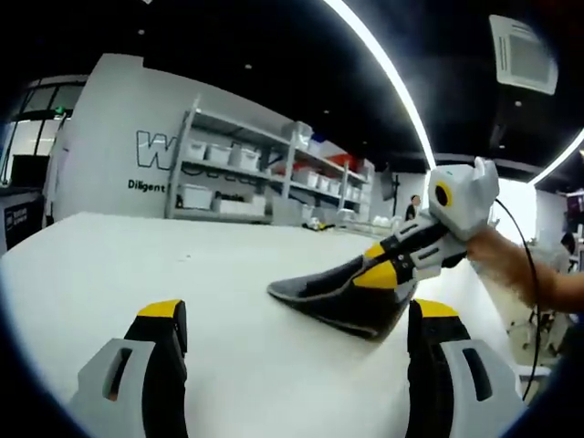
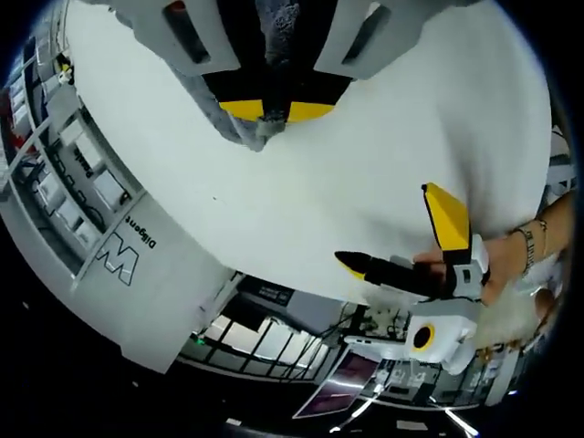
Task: Open the folded towel by lifting each exposed corner and separating the folded layers until the towel lies flat within the target outline without major curled edges
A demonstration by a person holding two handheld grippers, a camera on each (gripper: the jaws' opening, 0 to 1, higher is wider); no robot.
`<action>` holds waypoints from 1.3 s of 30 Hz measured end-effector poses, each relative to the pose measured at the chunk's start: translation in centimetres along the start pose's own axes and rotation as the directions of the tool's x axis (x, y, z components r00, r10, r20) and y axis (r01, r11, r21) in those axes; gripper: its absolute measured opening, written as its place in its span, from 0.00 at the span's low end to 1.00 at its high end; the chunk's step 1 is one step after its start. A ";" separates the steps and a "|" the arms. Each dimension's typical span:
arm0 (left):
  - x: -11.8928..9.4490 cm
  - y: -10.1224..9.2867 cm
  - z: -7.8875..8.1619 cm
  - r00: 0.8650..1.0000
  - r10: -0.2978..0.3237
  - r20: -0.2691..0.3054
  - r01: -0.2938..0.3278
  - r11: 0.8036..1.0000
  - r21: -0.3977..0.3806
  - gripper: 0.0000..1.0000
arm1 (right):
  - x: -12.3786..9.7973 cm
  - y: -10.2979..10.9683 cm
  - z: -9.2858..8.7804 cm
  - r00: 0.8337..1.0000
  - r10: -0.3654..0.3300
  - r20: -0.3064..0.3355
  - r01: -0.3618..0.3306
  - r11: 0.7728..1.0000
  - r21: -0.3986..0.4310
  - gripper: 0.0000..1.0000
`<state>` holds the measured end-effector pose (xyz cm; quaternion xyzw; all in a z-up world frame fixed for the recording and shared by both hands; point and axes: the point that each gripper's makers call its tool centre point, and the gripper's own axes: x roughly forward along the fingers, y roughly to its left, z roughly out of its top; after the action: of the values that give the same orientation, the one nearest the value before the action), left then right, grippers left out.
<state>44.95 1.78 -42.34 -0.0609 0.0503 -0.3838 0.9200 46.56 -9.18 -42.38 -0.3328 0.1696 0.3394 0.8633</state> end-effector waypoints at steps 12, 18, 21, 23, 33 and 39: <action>0.1 0.2 0.0 1.000 0.001 -0.005 -0.001 1.000 0.004 0.99 | -5.2 -6.9 1.3 0.991 -0.131 0.029 0.130 0.991 0.043 0.01; 0.1 0.3 -0.1 1.000 0.005 -0.008 -0.005 1.000 0.002 0.99 | -8.4 -11.0 0.3 0.976 -0.217 0.024 0.214 0.972 0.093 0.01; 0.2 0.4 -0.1 1.000 0.006 -0.010 -0.006 1.000 0.000 0.98 | -10.4 -13.4 -0.7 0.962 -0.271 0.022 0.266 0.954 0.136 0.01; 0.2 0.5 -0.1 1.000 0.005 -0.012 -0.005 1.000 -0.002 0.98 | -11.4 -14.5 -1.3 0.955 -0.297 0.013 0.292 0.946 0.143 0.01; 0.2 0.5 -0.3 1.000 0.009 -0.017 -0.009 1.000 0.002 0.98 | -17.3 -19.6 -4.4 0.904 -0.425 -0.042 0.426 0.891 0.155 0.01; 0.2 0.5 -0.5 1.000 0.013 -0.027 -0.013 1.000 0.011 0.98 | -20.2 -22.5 -6.2 0.871 -0.487 -0.057 0.489 0.852 0.188 0.01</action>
<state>45.38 1.93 -42.88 -0.0504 0.0608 -0.3789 0.9221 47.51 -35.33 -26.02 -0.2795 0.1154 0.0897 0.9490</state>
